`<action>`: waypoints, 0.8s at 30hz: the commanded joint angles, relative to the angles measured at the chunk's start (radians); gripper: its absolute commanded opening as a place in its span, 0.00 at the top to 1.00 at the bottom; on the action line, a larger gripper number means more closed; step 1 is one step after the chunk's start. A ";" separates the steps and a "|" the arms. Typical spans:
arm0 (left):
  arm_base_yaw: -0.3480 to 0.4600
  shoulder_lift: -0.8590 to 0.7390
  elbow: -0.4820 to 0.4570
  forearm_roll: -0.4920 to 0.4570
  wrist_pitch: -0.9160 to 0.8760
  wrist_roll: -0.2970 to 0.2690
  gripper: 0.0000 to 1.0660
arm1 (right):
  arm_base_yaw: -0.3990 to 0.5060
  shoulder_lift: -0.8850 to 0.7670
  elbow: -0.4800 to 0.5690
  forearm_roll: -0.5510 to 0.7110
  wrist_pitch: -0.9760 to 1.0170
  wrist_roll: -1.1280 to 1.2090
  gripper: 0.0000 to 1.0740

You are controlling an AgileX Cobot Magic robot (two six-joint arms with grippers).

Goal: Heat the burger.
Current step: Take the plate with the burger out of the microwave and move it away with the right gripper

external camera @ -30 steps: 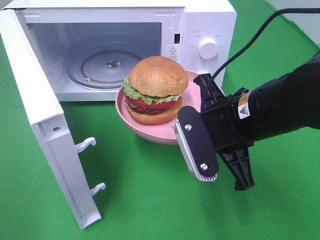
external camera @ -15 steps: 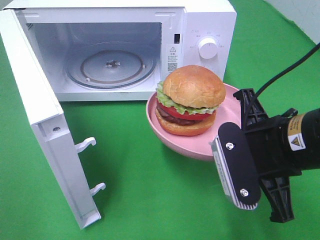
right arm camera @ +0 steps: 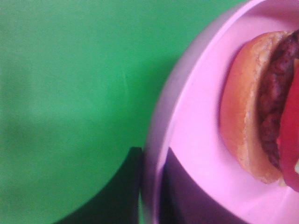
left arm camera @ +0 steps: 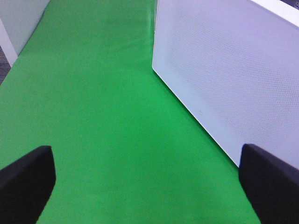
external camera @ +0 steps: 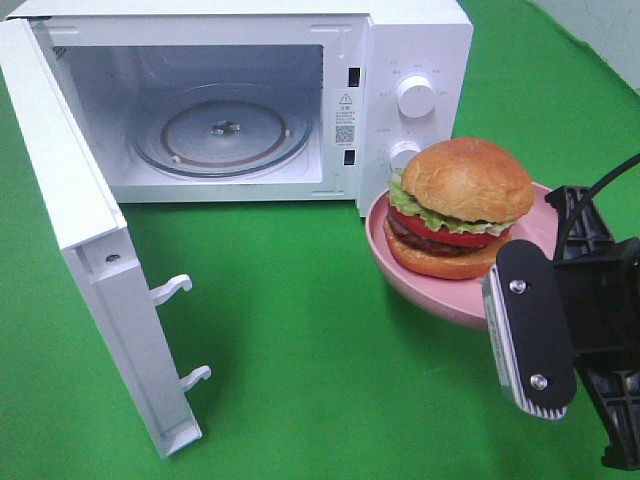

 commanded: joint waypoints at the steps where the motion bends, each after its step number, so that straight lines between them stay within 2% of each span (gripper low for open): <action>1: 0.004 -0.005 0.003 0.002 -0.004 -0.003 0.06 | -0.005 -0.039 -0.011 -0.101 0.016 0.153 1.00; 8: 0.004 -0.005 0.003 0.002 -0.004 -0.003 0.06 | -0.005 -0.043 -0.011 -0.142 0.084 0.371 1.00; 13: 0.004 -0.005 0.003 0.002 -0.004 -0.003 0.06 | -0.005 -0.043 -0.011 -0.160 0.113 0.446 1.00; 18: 0.004 -0.005 0.003 0.002 -0.004 -0.003 0.06 | -0.005 -0.034 -0.011 -0.259 0.191 0.605 1.00; 21: 0.004 -0.005 0.003 0.002 -0.004 -0.003 0.06 | -0.005 -0.034 -0.011 -0.369 0.229 0.806 1.00; 24: 0.004 -0.005 0.003 0.002 -0.004 -0.003 0.06 | -0.005 -0.034 -0.011 -0.410 0.244 0.883 1.00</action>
